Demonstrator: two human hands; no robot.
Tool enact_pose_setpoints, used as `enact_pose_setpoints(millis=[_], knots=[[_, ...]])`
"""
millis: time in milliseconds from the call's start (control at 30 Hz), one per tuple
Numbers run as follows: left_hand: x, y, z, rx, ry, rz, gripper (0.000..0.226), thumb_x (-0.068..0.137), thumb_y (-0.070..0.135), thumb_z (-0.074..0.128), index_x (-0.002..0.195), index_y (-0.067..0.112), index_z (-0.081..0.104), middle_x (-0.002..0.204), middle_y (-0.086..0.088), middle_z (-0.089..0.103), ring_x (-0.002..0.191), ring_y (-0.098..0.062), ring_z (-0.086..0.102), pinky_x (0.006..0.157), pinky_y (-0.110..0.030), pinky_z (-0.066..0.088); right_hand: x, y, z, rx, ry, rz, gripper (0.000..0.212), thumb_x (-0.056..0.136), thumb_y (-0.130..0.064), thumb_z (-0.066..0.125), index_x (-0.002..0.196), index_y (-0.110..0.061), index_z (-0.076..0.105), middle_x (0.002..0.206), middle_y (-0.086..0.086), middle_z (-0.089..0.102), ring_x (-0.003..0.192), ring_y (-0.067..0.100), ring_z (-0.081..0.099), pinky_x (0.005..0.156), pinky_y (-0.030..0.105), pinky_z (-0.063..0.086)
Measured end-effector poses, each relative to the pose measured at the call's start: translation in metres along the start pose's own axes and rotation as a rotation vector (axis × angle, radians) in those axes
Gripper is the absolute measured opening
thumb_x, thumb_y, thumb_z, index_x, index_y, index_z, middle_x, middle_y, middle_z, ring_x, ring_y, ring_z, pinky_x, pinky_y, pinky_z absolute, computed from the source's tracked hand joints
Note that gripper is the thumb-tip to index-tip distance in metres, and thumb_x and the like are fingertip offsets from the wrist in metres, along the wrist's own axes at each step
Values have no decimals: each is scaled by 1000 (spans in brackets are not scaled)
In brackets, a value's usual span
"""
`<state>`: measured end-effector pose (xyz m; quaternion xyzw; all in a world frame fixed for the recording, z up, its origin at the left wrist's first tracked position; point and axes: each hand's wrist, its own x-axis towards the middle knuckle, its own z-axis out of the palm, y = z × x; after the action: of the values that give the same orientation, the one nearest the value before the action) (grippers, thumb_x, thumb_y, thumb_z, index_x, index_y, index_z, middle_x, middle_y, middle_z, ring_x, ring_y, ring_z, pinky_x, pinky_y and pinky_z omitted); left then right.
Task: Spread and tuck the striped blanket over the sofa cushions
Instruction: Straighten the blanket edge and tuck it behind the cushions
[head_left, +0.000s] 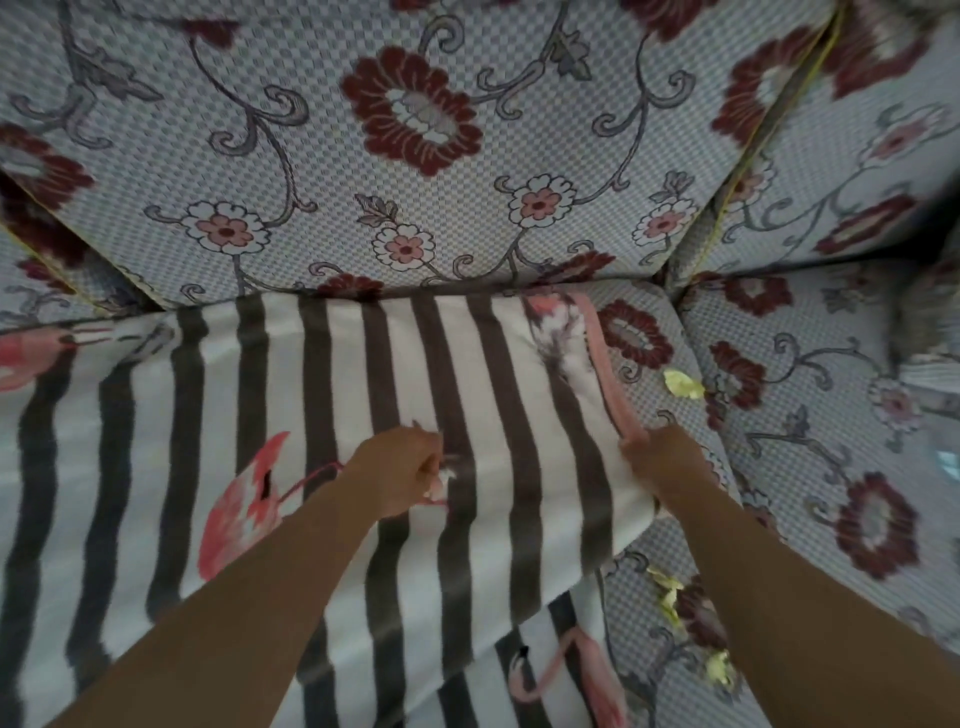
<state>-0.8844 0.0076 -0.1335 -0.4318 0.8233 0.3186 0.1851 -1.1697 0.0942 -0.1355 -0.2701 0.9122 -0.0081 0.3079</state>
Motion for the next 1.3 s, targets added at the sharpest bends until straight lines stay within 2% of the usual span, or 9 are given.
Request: enact_pose_setpoints(millis=[200,400,500,633,767,867,967,1133,1300], knots=[[-3,12,21,77,-70,4,13,91,22,50,96,15,59,106,-5,61,102,-23,58,89,-34,47,-10,3,4,-114,-99,-38,49,85,-36,63,119,-3,53,123,18,59,114,36,56,92,40,45],[12,-23,-21,-30,286,-136,17,93,21,46,100,19,61,104,-6,61,99,-27,59,87,-40,50,19,-52,-4,110,206,-288,51,89,-42,51,121,-2,53,124,20,56,119,37,50,100,44,38],[25,-60,-54,21,500,-203,20,94,18,47,107,16,61,110,-11,59,103,-31,58,88,-45,50,54,-86,-7,275,166,-279,62,78,-60,38,93,-4,60,98,17,63,102,36,59,88,41,45],[57,-106,-92,139,609,-226,30,91,14,50,118,6,58,115,-21,56,107,-41,53,90,-51,48,80,-123,-12,377,129,-167,39,90,-39,51,104,-4,61,101,13,65,96,32,61,63,27,38],[82,-111,-101,189,453,-286,33,97,23,41,124,12,55,119,-20,58,108,-40,55,91,-50,48,85,-138,-6,355,-111,-123,16,90,-16,55,103,-8,53,85,-2,57,91,23,63,65,25,47],[95,-108,-95,193,320,-304,39,99,27,37,137,21,44,135,-16,51,121,-38,50,100,-49,44,86,-142,-10,500,-380,-47,16,89,-24,60,80,-11,58,72,-1,54,63,14,54,48,20,44],[105,-106,-94,168,227,-310,47,94,30,50,140,21,40,138,-11,49,125,-32,48,103,-45,42,85,-141,-6,861,-544,-39,27,91,-21,56,78,2,64,73,12,62,72,23,57,68,26,50],[113,-103,-96,234,214,-272,28,89,30,58,113,15,58,114,-12,60,107,-32,57,90,-45,50,86,-125,7,1246,-199,-118,16,89,-21,59,74,-21,60,66,-5,60,57,9,57,58,25,50],[117,-89,-109,164,699,-169,18,93,20,52,100,6,60,108,-17,57,92,-40,59,75,-48,49,87,-126,3,1271,13,-317,43,94,-3,49,53,-10,55,48,6,52,43,15,51,47,23,47]])
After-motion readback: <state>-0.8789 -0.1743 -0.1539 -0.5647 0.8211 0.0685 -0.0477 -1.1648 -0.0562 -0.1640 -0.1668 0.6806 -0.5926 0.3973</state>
